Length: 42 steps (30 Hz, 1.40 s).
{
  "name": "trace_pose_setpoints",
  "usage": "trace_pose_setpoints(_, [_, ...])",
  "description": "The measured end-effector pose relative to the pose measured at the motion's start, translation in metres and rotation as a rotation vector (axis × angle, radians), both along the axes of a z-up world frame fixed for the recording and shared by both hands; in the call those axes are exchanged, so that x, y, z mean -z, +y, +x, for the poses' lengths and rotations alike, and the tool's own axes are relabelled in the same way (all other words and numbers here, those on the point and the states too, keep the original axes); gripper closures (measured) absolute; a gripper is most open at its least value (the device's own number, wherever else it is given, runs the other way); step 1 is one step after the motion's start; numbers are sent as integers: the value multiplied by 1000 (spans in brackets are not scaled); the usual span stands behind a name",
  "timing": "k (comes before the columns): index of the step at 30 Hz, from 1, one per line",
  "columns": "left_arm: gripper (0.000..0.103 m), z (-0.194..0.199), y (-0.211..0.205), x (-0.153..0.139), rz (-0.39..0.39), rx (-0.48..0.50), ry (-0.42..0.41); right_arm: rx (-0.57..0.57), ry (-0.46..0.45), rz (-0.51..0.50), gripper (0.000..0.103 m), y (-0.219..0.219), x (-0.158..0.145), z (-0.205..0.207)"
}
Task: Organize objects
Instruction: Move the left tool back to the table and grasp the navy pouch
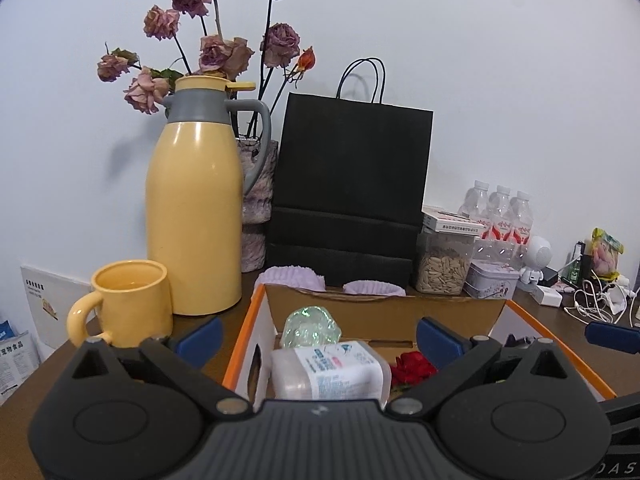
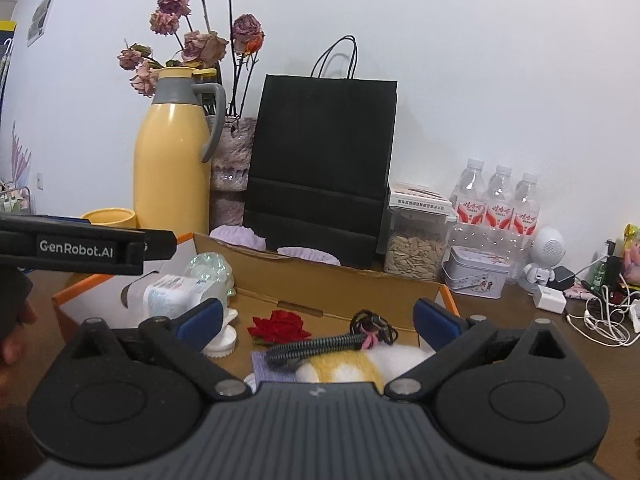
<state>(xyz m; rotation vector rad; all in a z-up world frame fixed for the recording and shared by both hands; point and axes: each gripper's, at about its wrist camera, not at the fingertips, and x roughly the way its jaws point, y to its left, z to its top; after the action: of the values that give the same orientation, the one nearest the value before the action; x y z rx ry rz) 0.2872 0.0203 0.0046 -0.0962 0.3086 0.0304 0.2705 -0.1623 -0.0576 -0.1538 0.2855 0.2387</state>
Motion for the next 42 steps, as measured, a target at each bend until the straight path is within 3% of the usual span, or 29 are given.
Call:
trace_pose_setpoints(8, [0, -25, -7, 11, 25, 30, 23, 12, 26, 3, 0, -8, 11, -23])
trace_pose_setpoints(19, [0, -54, -9, 25, 4, 64, 100, 40, 75, 25, 0, -23, 24, -51])
trace_pose_setpoints(31, [0, -76, -17, 30, -25, 98, 244, 58, 119, 25, 0, -45, 32, -75])
trace_pose_setpoints(42, [0, -89, -47, 33, -29, 167, 357, 97, 168, 84, 0, -78, 41, -80])
